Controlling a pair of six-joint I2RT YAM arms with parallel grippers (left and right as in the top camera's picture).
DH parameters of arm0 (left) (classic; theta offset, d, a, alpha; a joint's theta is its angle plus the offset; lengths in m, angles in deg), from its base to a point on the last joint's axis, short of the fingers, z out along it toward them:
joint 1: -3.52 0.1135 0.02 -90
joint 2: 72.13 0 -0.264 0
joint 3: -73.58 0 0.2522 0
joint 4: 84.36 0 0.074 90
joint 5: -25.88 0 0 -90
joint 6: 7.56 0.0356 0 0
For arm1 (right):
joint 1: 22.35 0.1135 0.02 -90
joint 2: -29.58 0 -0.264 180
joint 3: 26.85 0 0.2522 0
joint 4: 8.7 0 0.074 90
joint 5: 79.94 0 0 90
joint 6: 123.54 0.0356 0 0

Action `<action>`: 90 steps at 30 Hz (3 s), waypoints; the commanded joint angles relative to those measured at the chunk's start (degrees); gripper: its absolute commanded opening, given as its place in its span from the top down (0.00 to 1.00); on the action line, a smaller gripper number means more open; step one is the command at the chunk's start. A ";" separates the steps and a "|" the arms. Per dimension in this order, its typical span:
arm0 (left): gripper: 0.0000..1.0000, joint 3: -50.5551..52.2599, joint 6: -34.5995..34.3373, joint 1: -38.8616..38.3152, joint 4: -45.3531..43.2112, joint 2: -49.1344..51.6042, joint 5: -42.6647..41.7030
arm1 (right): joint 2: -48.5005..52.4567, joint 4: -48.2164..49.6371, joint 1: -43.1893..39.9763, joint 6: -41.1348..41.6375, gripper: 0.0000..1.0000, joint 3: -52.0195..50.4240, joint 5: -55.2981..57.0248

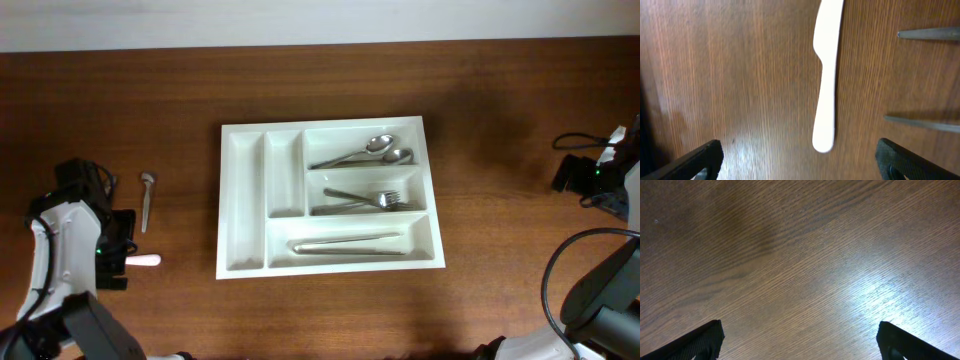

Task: Pack container
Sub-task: 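Lower the left gripper onto the white plastic knife and grasp it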

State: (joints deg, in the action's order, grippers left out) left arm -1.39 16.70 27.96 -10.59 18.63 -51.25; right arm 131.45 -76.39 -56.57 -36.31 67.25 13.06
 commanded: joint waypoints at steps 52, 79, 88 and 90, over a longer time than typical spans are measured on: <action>0.01 7.72 2.80 5.25 -17.42 6.51 -4.63 | -0.13 0.00 -0.31 0.50 0.01 -0.31 0.28; 0.00 7.72 2.01 7.98 -18.43 13.29 -10.29 | -0.13 0.00 -0.31 0.48 0.01 -0.31 0.28; 0.67 7.72 2.45 7.98 -18.43 13.29 -10.12 | -0.13 0.00 -0.31 0.50 0.01 -0.31 0.28; 0.69 7.72 3.34 7.98 -18.43 13.27 -10.23 | -0.13 0.00 -0.31 0.50 0.01 -0.31 0.28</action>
State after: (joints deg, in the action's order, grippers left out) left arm 4.73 19.02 35.59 -28.69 28.59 -60.91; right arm 131.45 -76.39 -56.57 -36.29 67.25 13.06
